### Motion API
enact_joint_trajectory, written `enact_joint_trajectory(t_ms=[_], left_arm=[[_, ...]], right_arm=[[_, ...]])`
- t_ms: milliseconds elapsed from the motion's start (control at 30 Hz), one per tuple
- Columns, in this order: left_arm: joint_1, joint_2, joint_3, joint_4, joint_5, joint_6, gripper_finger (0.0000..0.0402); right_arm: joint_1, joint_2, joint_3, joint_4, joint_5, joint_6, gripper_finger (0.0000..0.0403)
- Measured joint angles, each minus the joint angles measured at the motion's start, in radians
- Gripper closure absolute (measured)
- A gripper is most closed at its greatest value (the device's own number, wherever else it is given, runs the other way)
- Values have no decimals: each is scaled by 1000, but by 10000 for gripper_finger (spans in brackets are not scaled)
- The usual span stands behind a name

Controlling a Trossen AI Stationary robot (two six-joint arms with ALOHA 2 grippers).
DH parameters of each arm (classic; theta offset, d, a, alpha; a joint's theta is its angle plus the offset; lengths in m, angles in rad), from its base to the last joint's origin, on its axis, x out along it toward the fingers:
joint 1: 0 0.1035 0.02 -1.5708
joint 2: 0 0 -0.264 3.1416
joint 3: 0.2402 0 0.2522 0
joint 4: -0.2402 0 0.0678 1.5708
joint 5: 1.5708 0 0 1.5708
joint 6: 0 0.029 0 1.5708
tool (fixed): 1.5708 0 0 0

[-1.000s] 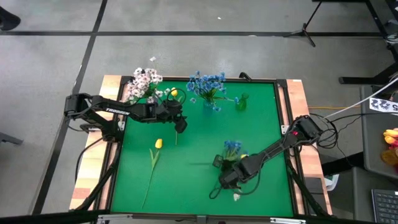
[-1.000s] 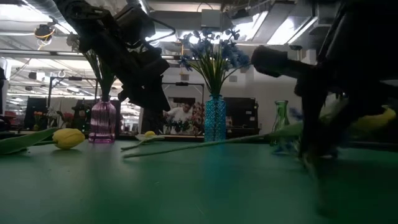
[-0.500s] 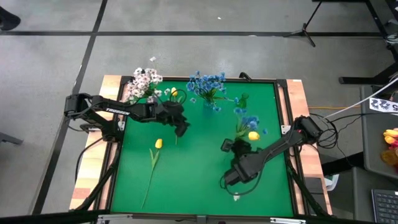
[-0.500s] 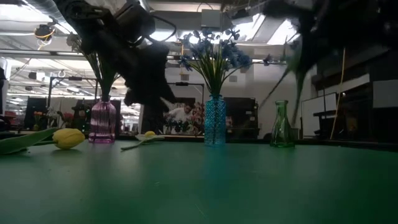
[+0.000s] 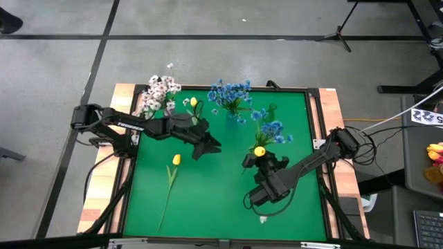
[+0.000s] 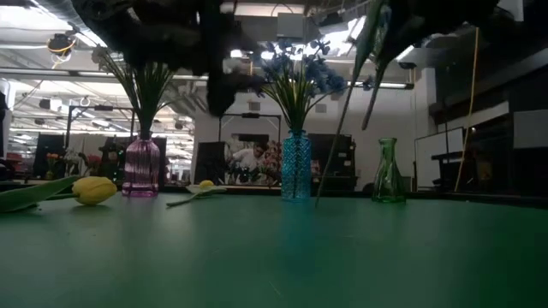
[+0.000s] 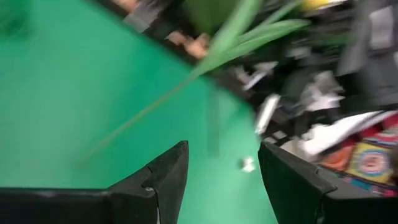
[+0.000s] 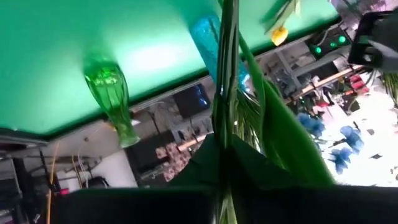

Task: Sort flowers into vase by color
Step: Put the blue flowers into the blue vase

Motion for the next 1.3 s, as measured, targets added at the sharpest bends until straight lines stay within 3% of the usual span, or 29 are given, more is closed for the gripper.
enact_joint_trajectory(t_ms=[267, 467, 933, 1300], left_arm=[[-60, 0, 0, 295, 52, -11, 210], [-70, 0, 0, 359, 53, -12, 210], [-26, -1, 0, 356, 35, 40, 210], [52, -92, 1, 360, 50, 126, 210]], right_arm=[[-37, 0, 0, 0, 285, -260, 372], [-82, 0, 0, 0, 516, -447, 384], [-134, -5, 2, 107, 575, -433, 378], [-132, -7, 4, 148, 576, -437, 378]])
